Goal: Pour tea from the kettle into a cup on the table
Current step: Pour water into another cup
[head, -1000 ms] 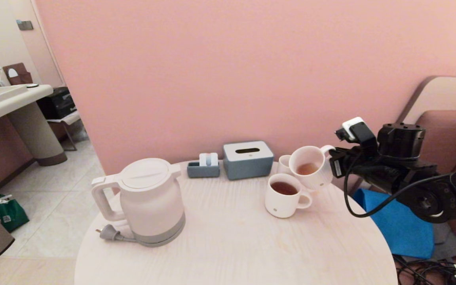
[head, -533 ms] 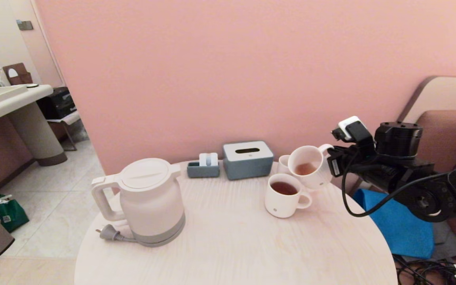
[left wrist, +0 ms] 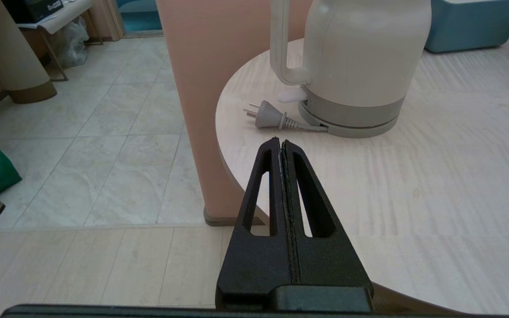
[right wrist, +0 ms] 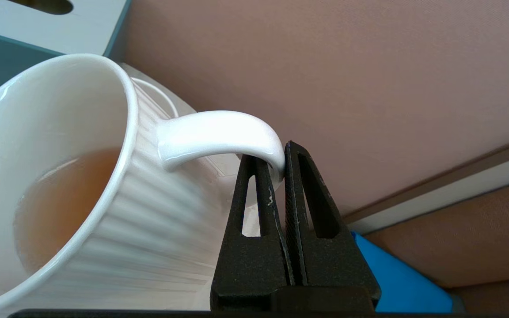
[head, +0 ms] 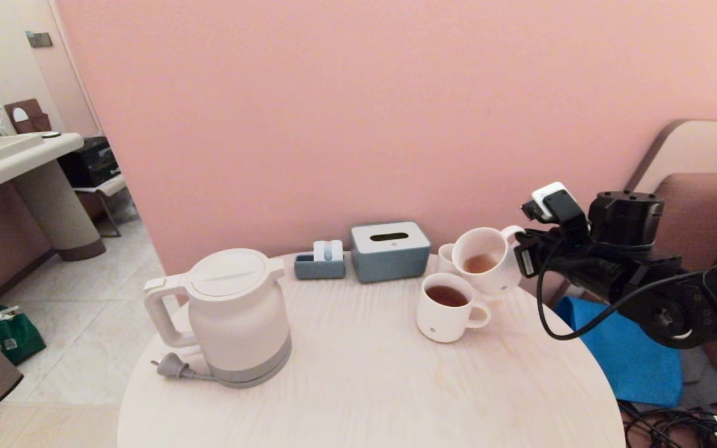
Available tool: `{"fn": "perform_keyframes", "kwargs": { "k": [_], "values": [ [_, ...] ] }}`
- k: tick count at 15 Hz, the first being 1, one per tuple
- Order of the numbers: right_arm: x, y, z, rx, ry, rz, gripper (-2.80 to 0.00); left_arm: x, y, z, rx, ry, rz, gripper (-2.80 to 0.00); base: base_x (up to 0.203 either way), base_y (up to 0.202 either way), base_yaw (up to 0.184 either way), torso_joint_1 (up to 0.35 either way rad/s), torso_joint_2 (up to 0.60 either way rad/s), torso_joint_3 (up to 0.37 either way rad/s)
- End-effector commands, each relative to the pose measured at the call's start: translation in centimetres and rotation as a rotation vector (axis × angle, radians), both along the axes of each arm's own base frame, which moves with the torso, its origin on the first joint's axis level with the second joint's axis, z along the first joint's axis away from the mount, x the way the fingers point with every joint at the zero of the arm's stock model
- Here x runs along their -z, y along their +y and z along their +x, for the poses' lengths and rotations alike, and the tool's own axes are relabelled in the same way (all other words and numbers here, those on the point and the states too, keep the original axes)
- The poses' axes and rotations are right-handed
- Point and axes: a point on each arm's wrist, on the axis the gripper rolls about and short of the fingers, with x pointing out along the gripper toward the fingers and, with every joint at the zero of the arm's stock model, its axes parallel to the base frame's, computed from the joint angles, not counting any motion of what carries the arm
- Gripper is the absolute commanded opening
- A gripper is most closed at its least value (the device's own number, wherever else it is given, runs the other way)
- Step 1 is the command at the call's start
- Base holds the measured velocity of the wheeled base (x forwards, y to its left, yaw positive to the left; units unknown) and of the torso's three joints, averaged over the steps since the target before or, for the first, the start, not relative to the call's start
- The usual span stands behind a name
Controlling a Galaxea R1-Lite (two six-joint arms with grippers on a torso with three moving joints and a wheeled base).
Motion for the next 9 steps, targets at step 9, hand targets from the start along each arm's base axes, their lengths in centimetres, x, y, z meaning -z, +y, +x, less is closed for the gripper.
{"fn": "perform_keyframes", "kwargs": {
  "k": [9],
  "values": [
    [-0.61,-0.56,0.4,0.011,-0.028,-0.045,-2.8,0.0,0.0,0.01,0.0,0.001,0.0,-2.8,0.0,0.0,0.0,0.0,0.0,0.0]
  ]
}}
